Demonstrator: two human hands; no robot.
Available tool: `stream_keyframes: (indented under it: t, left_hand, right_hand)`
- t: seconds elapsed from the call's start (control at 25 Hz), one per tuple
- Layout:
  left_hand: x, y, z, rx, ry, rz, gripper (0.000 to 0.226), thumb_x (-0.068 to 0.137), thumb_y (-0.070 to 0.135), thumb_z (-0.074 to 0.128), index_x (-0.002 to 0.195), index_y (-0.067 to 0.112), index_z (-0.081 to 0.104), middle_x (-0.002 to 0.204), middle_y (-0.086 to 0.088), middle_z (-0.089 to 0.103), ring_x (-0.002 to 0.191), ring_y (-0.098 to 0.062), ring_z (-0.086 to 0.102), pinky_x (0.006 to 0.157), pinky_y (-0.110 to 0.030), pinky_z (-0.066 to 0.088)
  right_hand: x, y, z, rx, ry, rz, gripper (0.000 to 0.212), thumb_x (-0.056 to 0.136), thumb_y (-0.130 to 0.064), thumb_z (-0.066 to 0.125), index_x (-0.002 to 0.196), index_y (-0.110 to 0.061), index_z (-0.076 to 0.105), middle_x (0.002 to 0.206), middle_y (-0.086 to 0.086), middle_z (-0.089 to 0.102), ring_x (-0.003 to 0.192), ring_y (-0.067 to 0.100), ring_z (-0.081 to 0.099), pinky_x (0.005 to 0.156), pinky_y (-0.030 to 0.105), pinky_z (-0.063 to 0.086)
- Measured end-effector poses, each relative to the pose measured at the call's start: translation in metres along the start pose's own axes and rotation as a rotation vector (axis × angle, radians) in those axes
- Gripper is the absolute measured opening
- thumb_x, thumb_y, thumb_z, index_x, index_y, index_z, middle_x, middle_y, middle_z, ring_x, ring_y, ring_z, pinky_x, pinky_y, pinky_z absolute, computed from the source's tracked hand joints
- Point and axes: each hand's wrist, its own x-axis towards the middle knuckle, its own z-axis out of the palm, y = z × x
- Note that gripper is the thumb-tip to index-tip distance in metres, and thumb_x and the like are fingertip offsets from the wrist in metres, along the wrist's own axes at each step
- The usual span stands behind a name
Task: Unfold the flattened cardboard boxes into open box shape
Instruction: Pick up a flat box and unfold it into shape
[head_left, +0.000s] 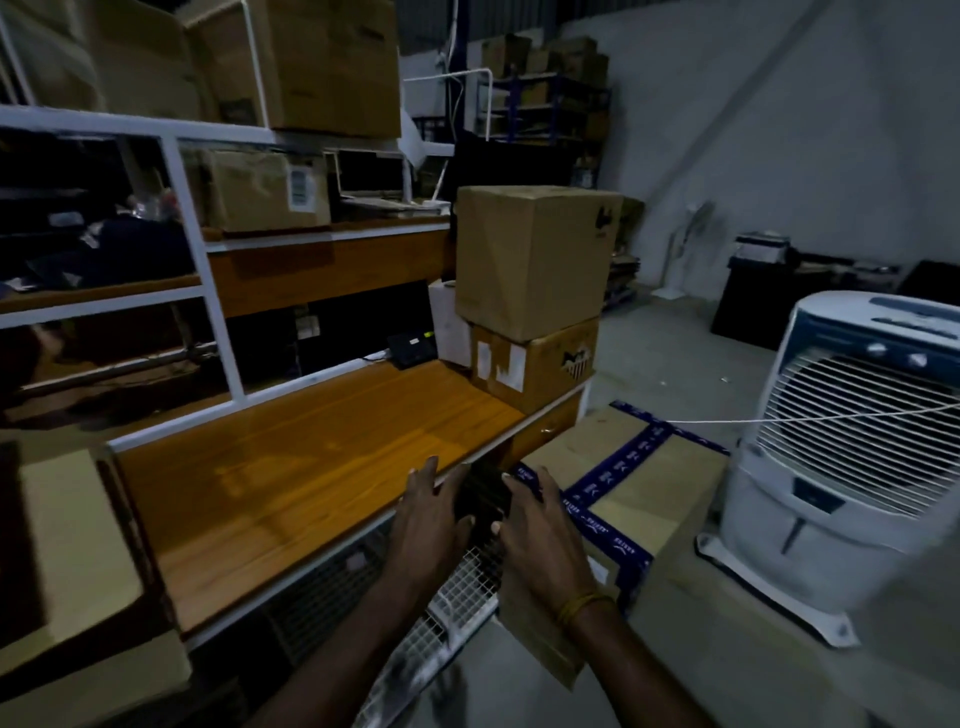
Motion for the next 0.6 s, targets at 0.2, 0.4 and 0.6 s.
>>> stream_keyframes:
  t: [0.2, 0.4, 0.6]
  left_hand:
    - [0.087, -0.025, 0.014, -0.033, 0.002, 0.037, 0.072, 0.097, 0.036, 0.058, 0.156, 0.034, 0.015, 0.165, -0.007, 0.003, 0.151, -0.033, 0.008, 0.114, -0.045, 0.033]
    - [0.168, -0.058, 0.02, 0.0, 0.021, 0.084, 0.076, 0.097, 0.036, 0.058, 0.156, 0.036, 0.01, 0.165, -0.005, 0.003, 0.151, -0.031, 0.011, 0.113, -0.041, 0.035]
    - [0.235, -0.076, 0.029, -0.012, -0.009, 0.118, 0.077, 0.097, 0.035, 0.059, 0.156, 0.035, 0.01, 0.165, -0.004, 0.003, 0.149, -0.03, 0.018, 0.11, -0.04, 0.039]
  right_hand:
    - [0.075, 0.006, 0.013, -0.031, 0.012, 0.039, 0.067, 0.097, -0.042, 0.055, 0.154, -0.04, 0.018, 0.165, 0.002, -0.01, 0.15, 0.027, 0.015, 0.116, 0.041, 0.032]
    - [0.158, -0.005, 0.035, -0.059, 0.103, 0.036, 0.067, 0.099, -0.041, 0.052, 0.155, -0.039, 0.014, 0.164, 0.003, -0.01, 0.149, 0.028, 0.018, 0.115, 0.042, 0.031]
    - [0.221, 0.0, 0.056, -0.148, 0.169, 0.043, 0.068, 0.097, -0.04, 0.056, 0.154, -0.036, 0.02, 0.164, 0.008, -0.002, 0.143, 0.03, 0.033, 0.108, 0.042, 0.042]
